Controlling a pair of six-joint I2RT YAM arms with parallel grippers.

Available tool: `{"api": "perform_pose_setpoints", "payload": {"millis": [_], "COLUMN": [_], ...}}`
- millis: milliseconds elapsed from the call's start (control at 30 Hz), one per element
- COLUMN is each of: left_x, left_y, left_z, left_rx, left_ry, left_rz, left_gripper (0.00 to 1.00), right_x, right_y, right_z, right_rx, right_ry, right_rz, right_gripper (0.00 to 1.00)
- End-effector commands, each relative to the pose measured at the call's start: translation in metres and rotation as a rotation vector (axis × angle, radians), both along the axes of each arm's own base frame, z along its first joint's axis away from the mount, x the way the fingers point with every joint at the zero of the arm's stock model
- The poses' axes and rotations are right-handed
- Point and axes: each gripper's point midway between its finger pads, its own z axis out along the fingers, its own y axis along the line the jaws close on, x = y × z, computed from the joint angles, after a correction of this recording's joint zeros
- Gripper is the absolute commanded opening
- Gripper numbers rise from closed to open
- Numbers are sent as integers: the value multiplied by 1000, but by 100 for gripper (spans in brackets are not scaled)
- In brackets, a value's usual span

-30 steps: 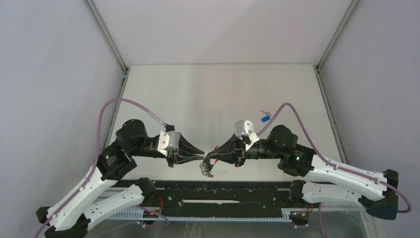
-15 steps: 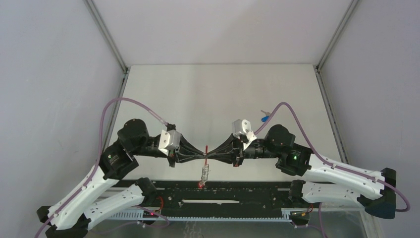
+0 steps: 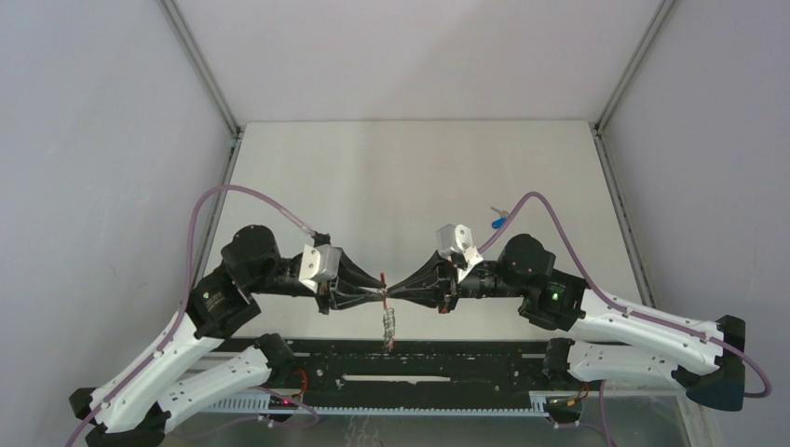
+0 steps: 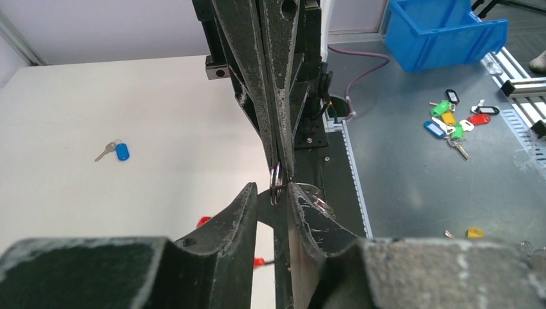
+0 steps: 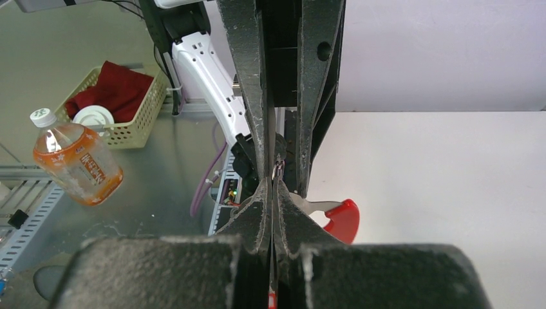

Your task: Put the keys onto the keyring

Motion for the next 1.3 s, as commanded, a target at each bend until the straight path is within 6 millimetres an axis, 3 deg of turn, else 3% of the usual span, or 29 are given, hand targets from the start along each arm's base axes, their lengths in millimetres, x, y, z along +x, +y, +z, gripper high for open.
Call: {"api": "perform_pose_setpoints", "payload": {"millis": [0,100,233,267,467,600,767,1000,1267], "left_x": [8,9,7,5,3,7,5,12,17], "left_y": [1,3,4,4,4,7,11,10,10], "left_z": [-3,-4,-3,-4,-4,-7,-17,-12,-10], "left_rx": [0,6,5,7,14,56,122,140,143], "left_ry": [2,-5,-4,0,-25,-116,-207,-321,-503], "left_rz": [47,66,56,44,26,16,-36,-45,-49], "left_gripper": [27,23,2,0,0,0,0,0,0], "right_x": [0,0,0,-1,-2,0,7,12,18], "right_y": [-3,-4,-4,-4,-2,-8,-16,-18,-13], "right_z": [26,25,24,24,23,20,11,-4,-11], "right_rx": [81,77,73,74,70,31,-95,-273,-350], "right_ry": [-16,-14,-11,-12,-3,-8,-57,-121,-202], "right_rz": [-4,-5,-5,-5,5,-4,-19,-7,-59], "right_gripper": [0,0,0,0,0,23,40,42,39]}}
